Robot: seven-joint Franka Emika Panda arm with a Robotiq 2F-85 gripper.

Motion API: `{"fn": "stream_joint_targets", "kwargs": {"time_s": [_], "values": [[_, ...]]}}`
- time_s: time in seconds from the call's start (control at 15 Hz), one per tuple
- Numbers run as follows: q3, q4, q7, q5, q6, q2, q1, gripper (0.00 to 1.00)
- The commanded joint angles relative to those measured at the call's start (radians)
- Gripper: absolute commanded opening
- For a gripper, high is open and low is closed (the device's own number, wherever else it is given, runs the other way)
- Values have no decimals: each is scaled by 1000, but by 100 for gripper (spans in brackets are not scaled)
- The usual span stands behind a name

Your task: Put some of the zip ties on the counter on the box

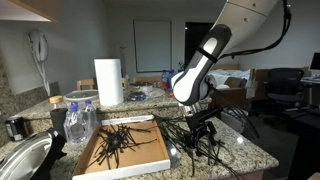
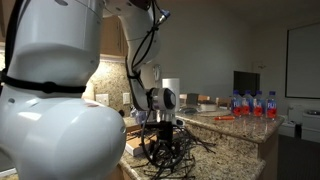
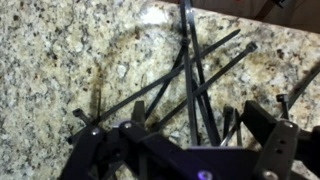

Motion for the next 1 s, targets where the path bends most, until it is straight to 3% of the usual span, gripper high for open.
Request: {"fn": "stream_joint_targets", "kwargs": {"time_s": [0.0, 0.13, 0.2, 0.33, 0.93], "values": [[9, -8, 48, -30, -3, 14, 16, 100], [7, -5, 47, -29, 0, 21, 19, 100], [6, -3, 49, -31, 0, 22, 19, 75], [5, -1, 51, -33, -2, 20, 20, 67], [8, 8, 53, -55, -27, 24, 31, 8]]}}
